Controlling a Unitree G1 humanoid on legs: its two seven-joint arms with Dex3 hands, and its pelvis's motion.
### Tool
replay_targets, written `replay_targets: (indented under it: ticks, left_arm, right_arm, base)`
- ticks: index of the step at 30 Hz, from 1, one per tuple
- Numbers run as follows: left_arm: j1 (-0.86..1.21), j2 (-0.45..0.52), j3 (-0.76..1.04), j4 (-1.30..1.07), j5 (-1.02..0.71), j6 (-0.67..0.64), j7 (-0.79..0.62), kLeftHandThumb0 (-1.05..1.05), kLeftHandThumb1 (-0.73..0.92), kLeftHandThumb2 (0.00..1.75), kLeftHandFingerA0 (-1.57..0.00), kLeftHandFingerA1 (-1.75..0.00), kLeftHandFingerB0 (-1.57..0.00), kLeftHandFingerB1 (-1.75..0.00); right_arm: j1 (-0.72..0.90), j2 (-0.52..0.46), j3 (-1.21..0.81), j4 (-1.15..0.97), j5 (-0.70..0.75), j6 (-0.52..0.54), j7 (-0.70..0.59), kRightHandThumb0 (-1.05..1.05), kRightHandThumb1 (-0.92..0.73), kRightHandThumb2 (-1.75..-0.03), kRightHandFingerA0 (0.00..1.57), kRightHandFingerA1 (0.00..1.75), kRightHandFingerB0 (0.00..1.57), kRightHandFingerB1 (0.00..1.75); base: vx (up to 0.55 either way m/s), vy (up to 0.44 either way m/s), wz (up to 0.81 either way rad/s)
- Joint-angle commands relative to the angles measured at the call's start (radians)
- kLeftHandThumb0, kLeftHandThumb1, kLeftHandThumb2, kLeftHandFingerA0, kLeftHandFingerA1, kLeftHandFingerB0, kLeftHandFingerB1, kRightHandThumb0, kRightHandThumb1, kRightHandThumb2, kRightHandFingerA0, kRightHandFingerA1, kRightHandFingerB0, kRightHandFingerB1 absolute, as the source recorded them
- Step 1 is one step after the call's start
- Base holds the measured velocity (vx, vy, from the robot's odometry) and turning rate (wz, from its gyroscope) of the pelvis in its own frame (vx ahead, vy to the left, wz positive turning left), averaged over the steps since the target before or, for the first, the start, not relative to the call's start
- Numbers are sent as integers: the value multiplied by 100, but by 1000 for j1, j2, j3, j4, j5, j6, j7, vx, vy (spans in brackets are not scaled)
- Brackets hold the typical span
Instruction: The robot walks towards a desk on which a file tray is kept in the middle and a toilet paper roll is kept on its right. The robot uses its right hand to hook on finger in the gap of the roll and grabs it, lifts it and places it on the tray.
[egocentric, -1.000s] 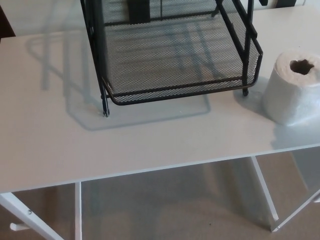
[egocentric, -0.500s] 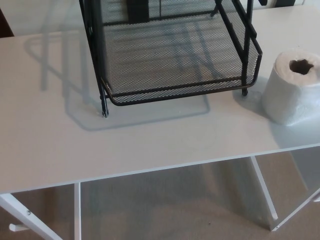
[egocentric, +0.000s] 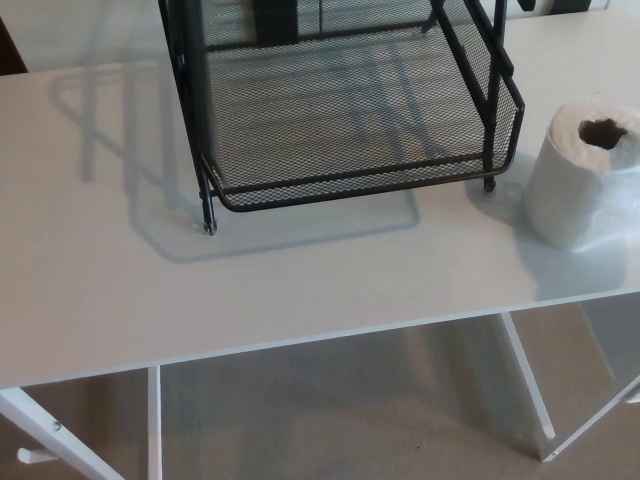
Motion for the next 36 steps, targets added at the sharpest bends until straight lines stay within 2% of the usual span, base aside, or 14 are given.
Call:
replay_targets:
  ticks: [1,4,5,7,8,15,16,20,21,31,32,33,34,36]
  left_arm:
    - [9,19,-11,-6,5,-32,6,-105,65,121,-28,-84,-6,-72]
    - [7,19,-17,-8,6,-27,3,-105,66,121,-28,-84,-7,-72]
    - [6,19,-26,-3,15,-26,13,-98,89,78,-23,-93,-5,-82]
    - [7,19,-30,2,14,-29,12,-105,67,122,-27,-83,-7,-72]
    - [7,20,-32,2,13,-29,12,-105,67,121,-26,-83,-8,-73]
    - [5,21,-39,9,11,-29,13,-105,67,121,-27,-82,-8,-72]
    - [3,21,-41,8,11,-26,10,-105,66,122,-23,-81,-7,-72]
    - [9,24,-45,5,11,-31,3,-105,66,121,-26,-83,-6,-72]
    - [10,23,-45,4,11,-31,5,-105,66,122,-27,-83,-5,-71]
    - [14,24,-64,3,19,-22,13,-105,67,121,-33,-84,-4,-70]
    - [9,21,-61,3,15,-5,25,-95,88,81,-26,-89,-4,-77]
    - [8,21,-59,4,11,1,25,-102,66,120,-34,-84,-4,-69]
    - [6,20,-60,7,13,-2,26,-96,87,81,-27,-90,-4,-77]
    - [7,21,-61,8,13,-6,23,-94,87,81,-21,-98,0,-84]
  right_arm:
    - [-38,42,36,51,-50,25,33,-34,-44,-97,0,50,0,51]
    - [-49,56,42,83,-63,-11,19,-35,-43,-97,0,50,0,51]
    - [-64,71,52,101,-76,-6,12,-35,-43,-97,0,50,0,51]
    - [-76,80,55,104,-84,-14,8,-34,-43,-97,0,50,0,51]
    - [-79,83,56,105,-89,-17,6,-55,-57,-59,17,39,8,27]
    - [-120,114,55,108,-114,-20,4,-55,-57,-60,16,41,6,25]
    - [-127,115,55,113,-118,-21,5,-35,-42,-97,0,50,1,52]
    - [-126,123,47,113,-116,-16,10,-36,-40,-95,0,50,0,51]
    - [-123,121,52,124,-123,-35,4,-58,-56,-59,17,40,8,25]
    - [-95,121,98,121,-184,-43,11,-60,-58,-58,30,40,11,27]
    - [-86,125,108,116,-187,-36,28,-62,-44,-77,23,50,5,38]
    - [-84,127,114,116,-190,-25,37,-61,-44,-76,24,49,6,38]
    - [-81,128,117,117,-190,-23,41,-59,-43,-75,24,50,6,38]
    - [-78,129,120,120,-190,-23,41,-58,-43,-75,23,51,6,39]
  base:
    - [0,0,0]
    - [0,0,0]
    - [0,0,0]
    - [0,0,0]
    - [0,0,0]
    - [0,0,0]
    - [0,0,0]
    - [0,0,0]
    - [0,0,0]
    - [0,0,0]
    - [0,0,0]
    - [0,0,0]
    - [0,0,0]
    - [0,0,0]
